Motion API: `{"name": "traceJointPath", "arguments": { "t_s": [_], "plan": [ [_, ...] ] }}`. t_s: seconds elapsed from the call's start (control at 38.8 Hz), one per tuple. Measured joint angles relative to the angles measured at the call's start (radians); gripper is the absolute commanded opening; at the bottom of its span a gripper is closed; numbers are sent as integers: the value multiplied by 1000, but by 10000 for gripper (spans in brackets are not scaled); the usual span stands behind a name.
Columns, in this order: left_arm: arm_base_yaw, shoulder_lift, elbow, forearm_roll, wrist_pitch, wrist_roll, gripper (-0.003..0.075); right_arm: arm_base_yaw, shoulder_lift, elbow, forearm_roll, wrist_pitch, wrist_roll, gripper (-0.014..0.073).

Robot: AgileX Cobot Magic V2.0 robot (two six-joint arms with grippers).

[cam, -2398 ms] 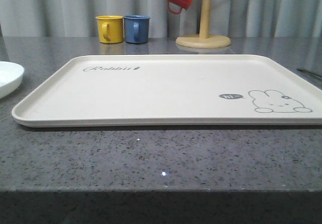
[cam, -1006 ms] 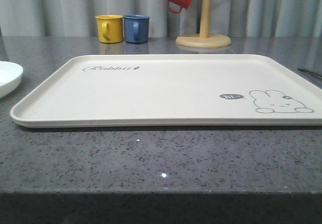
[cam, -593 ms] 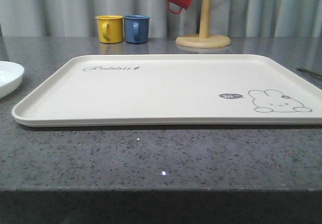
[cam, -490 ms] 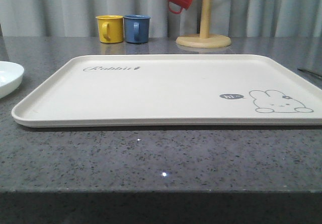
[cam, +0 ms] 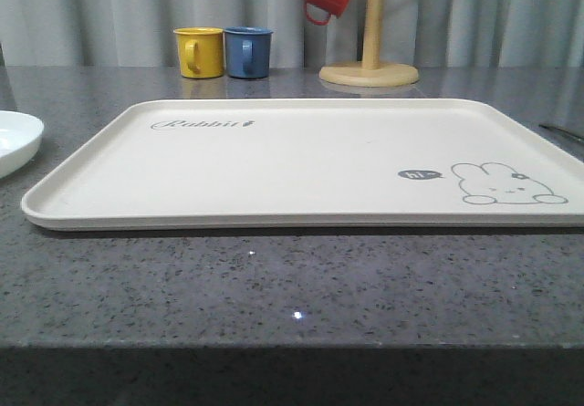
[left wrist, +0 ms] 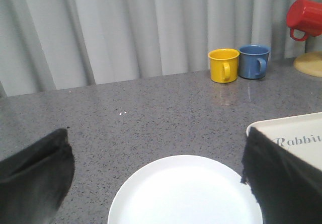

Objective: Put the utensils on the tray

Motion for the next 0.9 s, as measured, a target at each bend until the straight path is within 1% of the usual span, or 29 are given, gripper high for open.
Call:
{"name": "traceJointPath", "arguments": {
  "t_s": [0.18,0.28,0.39,0.54,0.67,0.8,0.9],
  "plan": [
    [-14,7,-4,-28,18,0,638,0,0,0,0,0,0,640],
    [-14,60,-46,-30,97,0,595,0,0,0,0,0,0,640],
    [-14,161,-132,-30,232,0,565,0,0,0,0,0,0,640],
    [-14,355,-297,-61,491,38,564,0,0,0,0,0,0,640],
    [-14,507,-417,-125,667,96,564,0,0,0,0,0,0,640],
    [-20,636,-506,-150,796,124,538,0,0,0,0,0,0,640],
    [-51,725,-557,-132,847,130,498,0,0,0,0,0,0,640]
  ]
}}
